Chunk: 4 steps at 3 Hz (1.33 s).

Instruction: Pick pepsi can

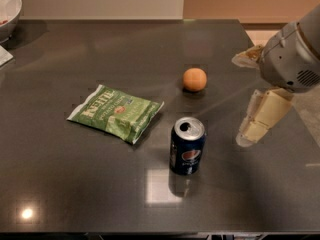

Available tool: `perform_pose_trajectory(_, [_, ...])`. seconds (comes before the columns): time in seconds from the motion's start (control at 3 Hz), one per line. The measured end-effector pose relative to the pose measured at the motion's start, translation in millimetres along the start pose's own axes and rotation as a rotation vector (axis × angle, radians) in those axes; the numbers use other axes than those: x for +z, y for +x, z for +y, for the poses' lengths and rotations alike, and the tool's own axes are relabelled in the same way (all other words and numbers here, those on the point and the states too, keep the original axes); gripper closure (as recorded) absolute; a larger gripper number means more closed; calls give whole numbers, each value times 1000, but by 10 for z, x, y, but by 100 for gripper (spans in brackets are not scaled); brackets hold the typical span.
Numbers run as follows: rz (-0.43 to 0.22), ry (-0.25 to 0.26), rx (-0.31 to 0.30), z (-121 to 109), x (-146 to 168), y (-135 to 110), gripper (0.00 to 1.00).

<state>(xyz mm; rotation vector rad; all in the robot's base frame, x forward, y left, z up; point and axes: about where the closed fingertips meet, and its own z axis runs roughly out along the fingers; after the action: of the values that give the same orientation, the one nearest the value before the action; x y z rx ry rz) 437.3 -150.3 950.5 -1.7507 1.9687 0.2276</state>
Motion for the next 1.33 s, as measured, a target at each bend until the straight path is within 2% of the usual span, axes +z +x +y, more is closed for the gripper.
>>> perform_pose_trajectory(0.33, [-70, -67, -41, 126, 262, -207, 0])
perform_pose_trajectory(0.67, [-103, -140, -82, 275, 506, -368, 0])
perform_pose_trajectory(1.0, [-111, -198, -112, 400, 675, -446, 0])
perform_pose_trajectory(1.33, [-112, -231, -130, 484, 747, -471, 0])
